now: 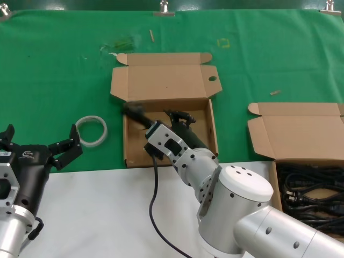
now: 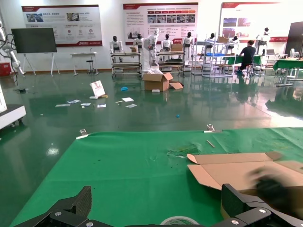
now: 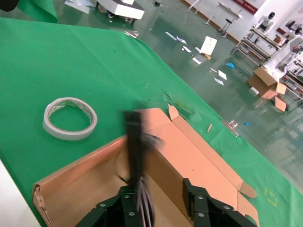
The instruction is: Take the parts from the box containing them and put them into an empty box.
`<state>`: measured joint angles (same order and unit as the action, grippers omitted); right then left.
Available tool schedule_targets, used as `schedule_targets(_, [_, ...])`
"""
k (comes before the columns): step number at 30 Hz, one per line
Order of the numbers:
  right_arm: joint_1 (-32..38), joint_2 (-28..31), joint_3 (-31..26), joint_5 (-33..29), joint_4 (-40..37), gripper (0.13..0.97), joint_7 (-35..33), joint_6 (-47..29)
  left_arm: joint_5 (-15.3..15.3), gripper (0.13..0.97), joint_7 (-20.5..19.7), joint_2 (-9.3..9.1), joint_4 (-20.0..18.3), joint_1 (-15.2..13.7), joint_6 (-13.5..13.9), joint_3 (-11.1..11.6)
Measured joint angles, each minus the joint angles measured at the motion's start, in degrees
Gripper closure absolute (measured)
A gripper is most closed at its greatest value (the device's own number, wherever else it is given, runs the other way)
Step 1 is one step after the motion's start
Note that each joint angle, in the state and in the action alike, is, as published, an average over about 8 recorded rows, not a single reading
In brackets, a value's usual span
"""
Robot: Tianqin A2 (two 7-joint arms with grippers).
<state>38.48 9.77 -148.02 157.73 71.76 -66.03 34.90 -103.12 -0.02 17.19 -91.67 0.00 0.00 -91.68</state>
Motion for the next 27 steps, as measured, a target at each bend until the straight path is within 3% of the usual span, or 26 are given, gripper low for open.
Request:
schedule_targets(4, [0.00, 0.00, 0.00, 0.00, 0.00, 0.737, 0.00, 0.00, 0.00, 0.132, 0.00, 0.00, 0.00, 0.00, 0.00, 0.00])
schedule_targets(8, [-0.10, 0.00, 0.15, -0.14, 0.05, 0.737, 0.16, -0.09, 0.00, 0.132, 0.00, 0.00, 0.00, 0.00, 0.00, 0.00])
schedule_targets(27, [-7.59, 0.00, 11.10, -10.75, 3.92, 0.349, 12.99, -6.87, -0.01, 0.132, 0.00, 0.00, 0.00, 0.00, 0.00, 0.00])
